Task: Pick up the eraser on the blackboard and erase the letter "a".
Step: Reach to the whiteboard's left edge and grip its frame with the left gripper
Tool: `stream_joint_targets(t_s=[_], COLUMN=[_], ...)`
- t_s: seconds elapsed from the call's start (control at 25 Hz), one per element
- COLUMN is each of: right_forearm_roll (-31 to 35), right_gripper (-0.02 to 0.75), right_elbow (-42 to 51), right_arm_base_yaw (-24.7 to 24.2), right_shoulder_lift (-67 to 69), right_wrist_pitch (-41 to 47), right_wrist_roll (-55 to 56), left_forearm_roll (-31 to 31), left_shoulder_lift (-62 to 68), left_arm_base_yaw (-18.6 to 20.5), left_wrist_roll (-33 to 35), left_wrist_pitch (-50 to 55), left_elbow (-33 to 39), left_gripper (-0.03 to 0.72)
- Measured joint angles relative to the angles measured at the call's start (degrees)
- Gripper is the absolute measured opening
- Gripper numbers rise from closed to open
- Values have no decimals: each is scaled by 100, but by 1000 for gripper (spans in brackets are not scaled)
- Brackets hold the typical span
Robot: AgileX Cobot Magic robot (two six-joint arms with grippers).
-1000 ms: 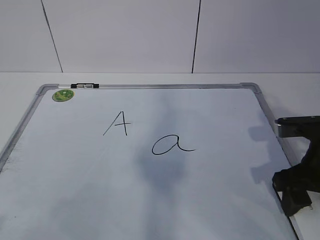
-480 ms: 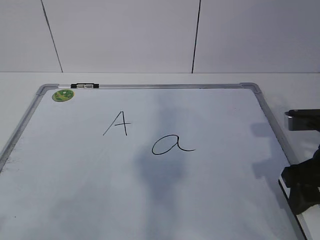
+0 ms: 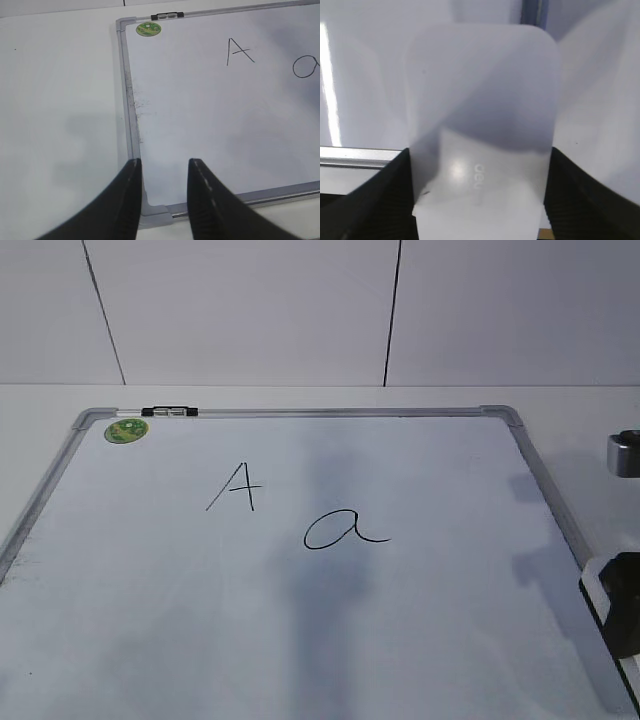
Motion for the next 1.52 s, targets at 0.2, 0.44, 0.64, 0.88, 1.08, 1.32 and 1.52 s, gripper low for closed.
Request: stream_joint_targets(t_s=[0.2, 0.44, 0.64, 0.88, 1.08, 1.32, 1.52], right_forearm_roll=[0, 0, 0, 12, 12, 12, 12], right_gripper=[573, 573, 573, 572, 572, 572, 572], right_elbow=[0, 0, 0, 0, 0, 0, 0], right_arm_base_yaw=[0, 0, -16, -10, -10, -10, -10], right_shoulder_lift=[-310, -569, -664, -668, -668, -668, -668], right_wrist_pitch=[185, 309, 405, 466, 466, 466, 466], right_wrist_roll=[0, 0, 0, 0, 0, 0, 0], left_forearm_roll=[0, -60, -184, -416, -485, -537, -618], left_shoulder_lift=[0, 0, 0, 0, 121, 1557, 2869], left_arm_base_yaw=[0, 0, 0, 0, 0, 0, 0], left_wrist_roll=[0, 0, 0, 0, 0, 0, 0], left_wrist_pitch=[0, 0, 0, -18, -32, -197, -729], left_elbow=[0, 0, 0, 0, 0, -149, -360], left_gripper=[235, 235, 235, 235, 235, 239, 239])
